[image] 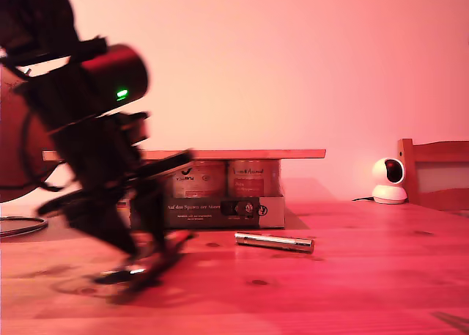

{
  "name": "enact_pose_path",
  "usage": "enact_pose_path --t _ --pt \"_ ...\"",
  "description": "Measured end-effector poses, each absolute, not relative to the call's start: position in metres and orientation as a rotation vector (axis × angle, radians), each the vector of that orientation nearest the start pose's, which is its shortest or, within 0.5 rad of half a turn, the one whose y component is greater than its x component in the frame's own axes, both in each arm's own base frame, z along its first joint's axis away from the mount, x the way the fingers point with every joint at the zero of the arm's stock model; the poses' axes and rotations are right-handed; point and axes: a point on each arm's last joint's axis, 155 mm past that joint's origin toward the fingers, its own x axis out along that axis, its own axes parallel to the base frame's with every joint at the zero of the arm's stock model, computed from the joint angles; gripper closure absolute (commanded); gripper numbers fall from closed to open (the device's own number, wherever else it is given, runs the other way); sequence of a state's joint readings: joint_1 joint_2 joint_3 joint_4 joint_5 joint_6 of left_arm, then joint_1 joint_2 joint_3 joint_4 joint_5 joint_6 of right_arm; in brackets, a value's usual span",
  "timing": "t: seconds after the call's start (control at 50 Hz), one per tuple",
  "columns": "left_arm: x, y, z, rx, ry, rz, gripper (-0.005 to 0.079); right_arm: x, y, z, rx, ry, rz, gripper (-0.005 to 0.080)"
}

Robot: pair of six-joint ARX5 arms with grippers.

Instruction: Slide the snack bar to the right

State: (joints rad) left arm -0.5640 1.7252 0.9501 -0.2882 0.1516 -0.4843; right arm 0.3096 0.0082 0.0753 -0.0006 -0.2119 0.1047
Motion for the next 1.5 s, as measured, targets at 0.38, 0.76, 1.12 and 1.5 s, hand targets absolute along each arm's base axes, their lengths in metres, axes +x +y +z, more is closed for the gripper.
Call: enact_pose_path --t 0.38,0.76,1.12,1.5 --pt "0.306 -0.299 0.016 -0.249 1.150 -0.493 0.0577 0.217 0.114 0.204 0.106 -0.051 0.544 0.0764" --pt "0.302 -0.342 0.036 -0.300 1.054 -0.601 0.0566 0.216 0.114 0.207 0.128 -0.051 0.548 0.0764" --pt "0.299 -0.345 0.037 -0.314 1.059 -0.602 0.0488 0.216 0.114 0.207 0.130 -0.050 0.548 0.0764" --pt "0.296 -0.349 0.038 -0.321 1.068 -0.624 0.0395 0.216 0.114 0.207 0.130 -0.050 0.548 0.0764"
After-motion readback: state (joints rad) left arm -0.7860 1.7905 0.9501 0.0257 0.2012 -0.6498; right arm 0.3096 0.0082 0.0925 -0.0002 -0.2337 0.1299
